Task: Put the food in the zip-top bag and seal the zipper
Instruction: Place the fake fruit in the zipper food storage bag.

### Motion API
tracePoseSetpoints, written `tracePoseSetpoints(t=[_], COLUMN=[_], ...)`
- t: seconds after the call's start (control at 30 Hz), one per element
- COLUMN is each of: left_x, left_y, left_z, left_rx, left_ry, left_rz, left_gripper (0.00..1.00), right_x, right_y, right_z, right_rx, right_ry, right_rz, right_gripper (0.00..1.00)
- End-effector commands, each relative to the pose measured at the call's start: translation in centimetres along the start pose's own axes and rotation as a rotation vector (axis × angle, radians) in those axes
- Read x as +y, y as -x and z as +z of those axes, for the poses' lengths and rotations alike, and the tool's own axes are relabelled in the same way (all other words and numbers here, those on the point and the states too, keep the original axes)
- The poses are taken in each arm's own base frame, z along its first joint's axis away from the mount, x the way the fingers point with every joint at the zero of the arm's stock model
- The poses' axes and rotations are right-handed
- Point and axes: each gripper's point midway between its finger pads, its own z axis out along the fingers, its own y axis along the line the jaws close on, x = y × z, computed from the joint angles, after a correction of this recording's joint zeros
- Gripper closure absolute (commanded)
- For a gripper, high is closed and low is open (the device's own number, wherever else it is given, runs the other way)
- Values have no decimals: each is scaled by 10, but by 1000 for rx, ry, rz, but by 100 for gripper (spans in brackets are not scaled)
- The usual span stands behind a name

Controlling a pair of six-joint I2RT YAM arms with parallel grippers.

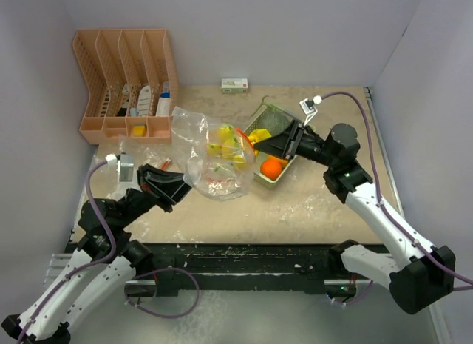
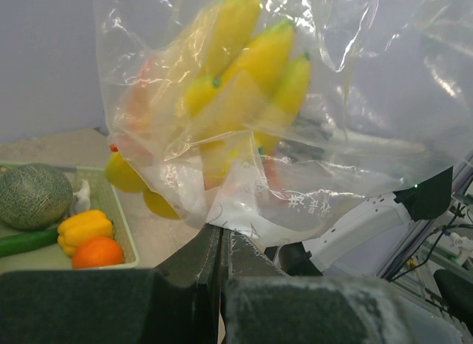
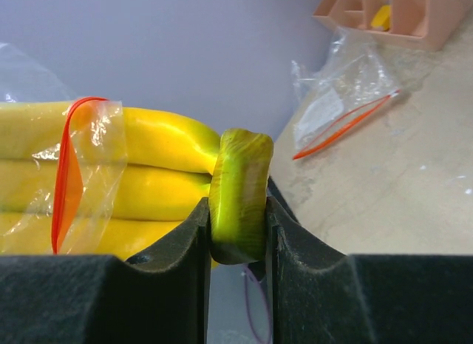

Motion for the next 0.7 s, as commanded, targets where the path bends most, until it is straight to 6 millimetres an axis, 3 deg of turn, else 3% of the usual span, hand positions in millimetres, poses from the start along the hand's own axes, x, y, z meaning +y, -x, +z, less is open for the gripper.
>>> tracePoseSetpoints(t=[0.0, 0.17, 0.43, 0.67], left_x=[3, 19, 27, 46], left_y=[-16, -25, -41, -64], left_z=[-8, -9, 19, 25], left_rx=[9, -8, 32, 25], left_ry=[-10, 42, -23, -13], left_rz=[-42, -36, -63, -114], left_gripper=[100, 100, 100, 100], right_x=[52, 76, 104, 130], right_y=[12, 13, 20, 32], right_z=[-3, -9, -28, -36], right_rx=[-15, 9, -46, -131], right_ry=[256, 374, 496, 681], right_rz=[48, 91, 165, 343], right_gripper=[100, 100, 100, 100])
